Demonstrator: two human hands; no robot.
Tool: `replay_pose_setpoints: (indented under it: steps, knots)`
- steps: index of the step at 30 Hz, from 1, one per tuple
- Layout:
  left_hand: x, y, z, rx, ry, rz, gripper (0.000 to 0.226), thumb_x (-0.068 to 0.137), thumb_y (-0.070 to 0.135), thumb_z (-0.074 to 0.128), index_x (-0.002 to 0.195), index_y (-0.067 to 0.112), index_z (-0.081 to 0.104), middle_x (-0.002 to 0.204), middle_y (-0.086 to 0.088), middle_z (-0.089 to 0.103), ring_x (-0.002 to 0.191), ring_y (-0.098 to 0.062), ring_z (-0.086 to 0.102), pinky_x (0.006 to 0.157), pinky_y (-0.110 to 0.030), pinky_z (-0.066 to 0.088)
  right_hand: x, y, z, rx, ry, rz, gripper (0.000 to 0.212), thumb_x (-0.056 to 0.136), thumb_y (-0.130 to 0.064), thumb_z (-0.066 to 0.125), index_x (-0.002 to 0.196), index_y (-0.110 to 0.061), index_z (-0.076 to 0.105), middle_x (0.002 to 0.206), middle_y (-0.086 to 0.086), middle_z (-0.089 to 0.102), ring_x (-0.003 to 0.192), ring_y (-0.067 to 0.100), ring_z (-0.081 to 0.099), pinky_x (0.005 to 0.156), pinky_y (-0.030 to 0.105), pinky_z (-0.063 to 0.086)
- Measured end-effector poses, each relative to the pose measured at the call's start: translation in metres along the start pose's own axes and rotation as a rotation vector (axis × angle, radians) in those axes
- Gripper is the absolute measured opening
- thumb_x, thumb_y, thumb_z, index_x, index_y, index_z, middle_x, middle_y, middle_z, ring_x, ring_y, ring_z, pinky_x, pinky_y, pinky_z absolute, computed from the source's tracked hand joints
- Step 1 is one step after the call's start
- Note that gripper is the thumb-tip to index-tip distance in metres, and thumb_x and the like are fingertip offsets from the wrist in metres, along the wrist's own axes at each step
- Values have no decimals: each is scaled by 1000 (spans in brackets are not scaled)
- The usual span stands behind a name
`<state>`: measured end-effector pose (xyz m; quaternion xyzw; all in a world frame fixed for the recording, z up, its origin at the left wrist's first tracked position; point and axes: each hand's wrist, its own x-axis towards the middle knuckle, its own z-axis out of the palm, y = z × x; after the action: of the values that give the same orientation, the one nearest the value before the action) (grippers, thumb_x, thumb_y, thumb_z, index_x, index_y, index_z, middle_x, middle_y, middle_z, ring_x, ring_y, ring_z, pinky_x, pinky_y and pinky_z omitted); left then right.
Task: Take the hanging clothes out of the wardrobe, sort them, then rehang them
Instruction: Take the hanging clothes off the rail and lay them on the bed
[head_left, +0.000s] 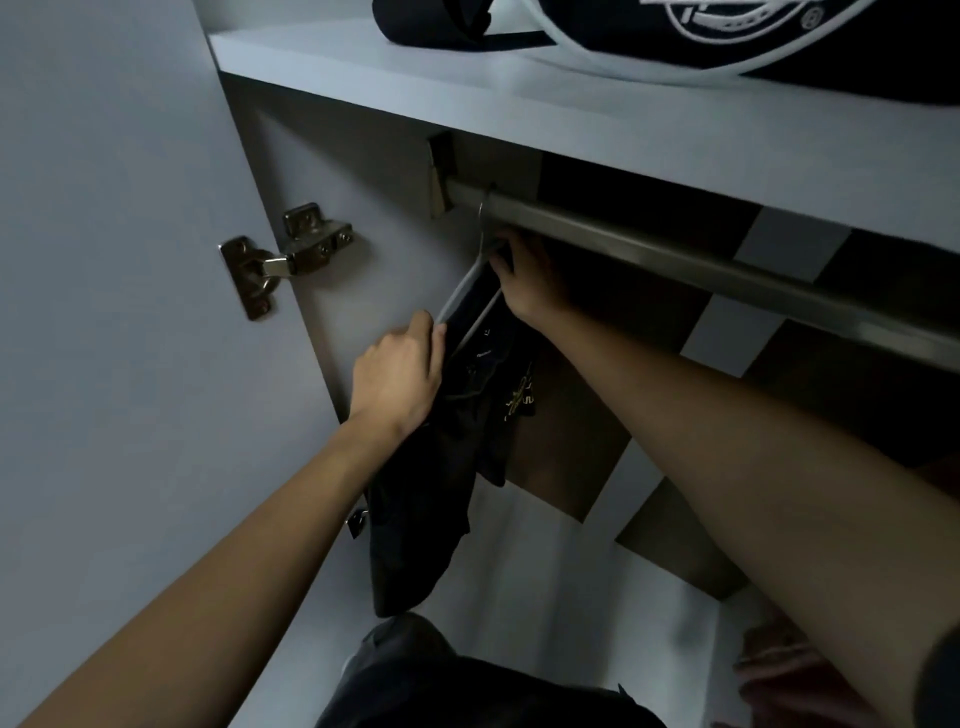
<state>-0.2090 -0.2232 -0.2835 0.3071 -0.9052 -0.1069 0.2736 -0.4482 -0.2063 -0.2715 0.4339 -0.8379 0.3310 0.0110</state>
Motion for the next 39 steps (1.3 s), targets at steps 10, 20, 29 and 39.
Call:
replay_pose_setpoints:
  steps: [10, 20, 29, 39]
  knots:
    - [3, -11, -5, -103, 23, 5, 31, 112, 38, 36, 91, 15, 39, 78, -13, 60, 72, -43, 57, 61, -40, 33, 4, -6, 10, -99, 101, -20, 53, 110, -40, 46, 156, -14, 44, 158, 19, 45, 143, 40, 43, 113, 48, 39]
    - [-12, -12, -18, -98, 44, -7, 36, 111, 42, 39, 86, 16, 40, 71, -3, 52, 64, -37, 54, 60, -37, 34, -11, -15, 5, -66, 123, -53, 52, 109, -42, 48, 151, -10, 50, 152, 19, 51, 141, 38, 45, 113, 48, 40]
    - [-27, -12, -31, -64, 29, 35, 40, 111, 42, 42, 80, 16, 39, 64, 5, 43, 60, -37, 56, 56, -36, 32, -36, -13, 6, -94, 112, -46, 49, 107, -42, 48, 150, -21, 50, 157, 14, 45, 141, 37, 44, 108, 47, 44]
    - [-78, 13, -67, -19, -106, -80, 45, 109, 50, 40, 76, 20, 38, 61, 3, 39, 64, -43, 58, 54, -39, 37, -102, -9, -24, 52, 25, -119, 38, 102, -35, 56, 126, -7, 64, 132, 16, 59, 123, 32, 52, 101, 44, 44]
